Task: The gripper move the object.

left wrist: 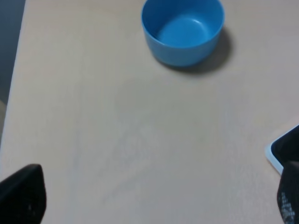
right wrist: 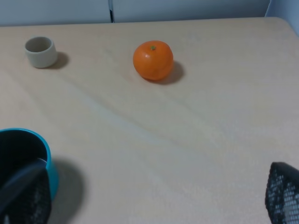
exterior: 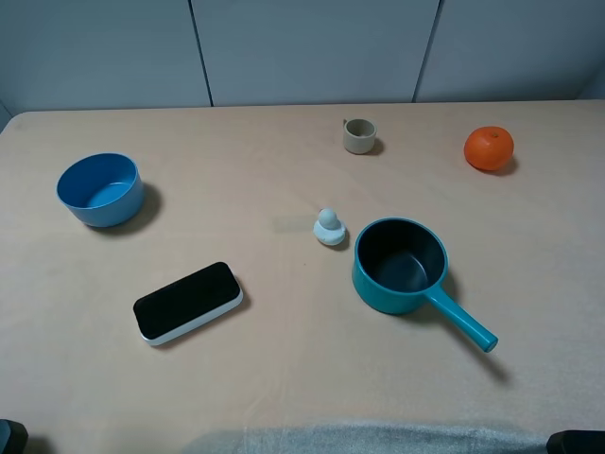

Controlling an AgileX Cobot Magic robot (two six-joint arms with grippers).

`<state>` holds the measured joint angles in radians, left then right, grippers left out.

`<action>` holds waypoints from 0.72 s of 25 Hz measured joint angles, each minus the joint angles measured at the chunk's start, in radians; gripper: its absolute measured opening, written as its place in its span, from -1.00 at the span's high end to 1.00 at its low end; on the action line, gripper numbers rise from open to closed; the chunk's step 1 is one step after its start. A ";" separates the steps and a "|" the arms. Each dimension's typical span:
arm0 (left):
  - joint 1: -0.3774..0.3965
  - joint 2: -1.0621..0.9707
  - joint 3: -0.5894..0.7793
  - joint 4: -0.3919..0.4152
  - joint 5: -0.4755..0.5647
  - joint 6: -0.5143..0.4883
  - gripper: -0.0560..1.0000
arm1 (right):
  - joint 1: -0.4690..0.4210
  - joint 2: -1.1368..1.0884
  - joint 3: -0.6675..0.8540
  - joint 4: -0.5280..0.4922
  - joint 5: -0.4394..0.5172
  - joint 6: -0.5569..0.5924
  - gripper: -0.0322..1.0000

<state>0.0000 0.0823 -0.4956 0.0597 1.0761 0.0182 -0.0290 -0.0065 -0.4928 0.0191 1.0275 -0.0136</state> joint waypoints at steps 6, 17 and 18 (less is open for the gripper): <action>0.009 -0.084 0.007 -0.007 -0.013 0.010 -0.98 | 0.000 0.000 0.000 0.000 0.000 0.000 -0.40; 0.010 -0.086 0.007 -0.002 -0.013 0.013 -0.98 | 0.000 0.000 0.000 0.000 0.000 0.000 -0.40; 0.010 -0.086 0.007 -0.002 -0.013 0.014 -0.98 | 0.000 0.000 0.000 0.000 0.000 0.000 -0.40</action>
<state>0.0099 -0.0038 -0.4884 0.0581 1.0626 0.0320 -0.0290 -0.0065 -0.4928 0.0191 1.0275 -0.0136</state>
